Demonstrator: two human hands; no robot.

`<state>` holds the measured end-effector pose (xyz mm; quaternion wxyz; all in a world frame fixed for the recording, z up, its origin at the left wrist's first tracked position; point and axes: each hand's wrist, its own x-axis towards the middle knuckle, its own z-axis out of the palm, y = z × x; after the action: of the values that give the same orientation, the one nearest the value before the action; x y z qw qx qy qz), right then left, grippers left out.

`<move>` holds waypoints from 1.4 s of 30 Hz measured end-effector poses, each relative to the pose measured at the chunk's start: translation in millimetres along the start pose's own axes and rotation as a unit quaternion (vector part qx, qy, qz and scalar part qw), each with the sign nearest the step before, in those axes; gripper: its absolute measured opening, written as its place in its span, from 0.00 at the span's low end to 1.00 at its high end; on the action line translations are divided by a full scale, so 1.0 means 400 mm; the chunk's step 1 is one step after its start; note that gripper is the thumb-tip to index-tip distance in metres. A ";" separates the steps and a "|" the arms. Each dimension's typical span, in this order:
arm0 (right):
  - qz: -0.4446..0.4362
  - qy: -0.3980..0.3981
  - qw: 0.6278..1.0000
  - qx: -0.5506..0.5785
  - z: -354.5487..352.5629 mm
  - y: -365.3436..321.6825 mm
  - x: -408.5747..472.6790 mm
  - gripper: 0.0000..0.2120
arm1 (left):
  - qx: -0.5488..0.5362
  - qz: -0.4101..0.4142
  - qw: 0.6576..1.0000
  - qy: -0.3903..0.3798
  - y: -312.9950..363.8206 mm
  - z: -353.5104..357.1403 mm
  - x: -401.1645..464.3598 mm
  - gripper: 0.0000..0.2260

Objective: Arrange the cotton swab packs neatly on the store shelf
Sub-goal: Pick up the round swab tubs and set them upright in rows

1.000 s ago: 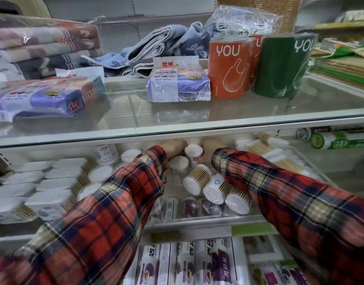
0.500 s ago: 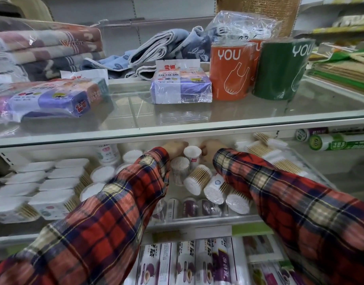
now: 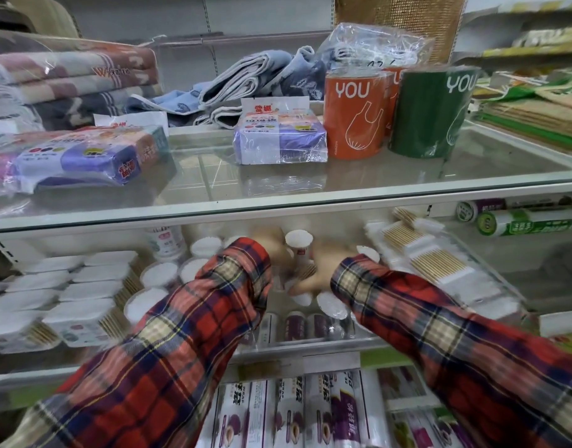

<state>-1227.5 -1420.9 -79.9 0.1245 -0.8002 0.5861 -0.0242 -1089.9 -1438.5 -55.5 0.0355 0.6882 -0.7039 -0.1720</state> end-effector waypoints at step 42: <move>-0.063 0.025 0.914 0.399 -0.006 0.021 -0.216 0.42 | -0.340 0.178 0.918 -0.099 -0.098 -0.109 -0.188 0.25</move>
<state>-1262.6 -1342.1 -70.1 0.4171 -0.7184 0.4788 -0.2841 -1036.2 -1372.8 -12.0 0.2269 0.4778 -0.7137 -0.4592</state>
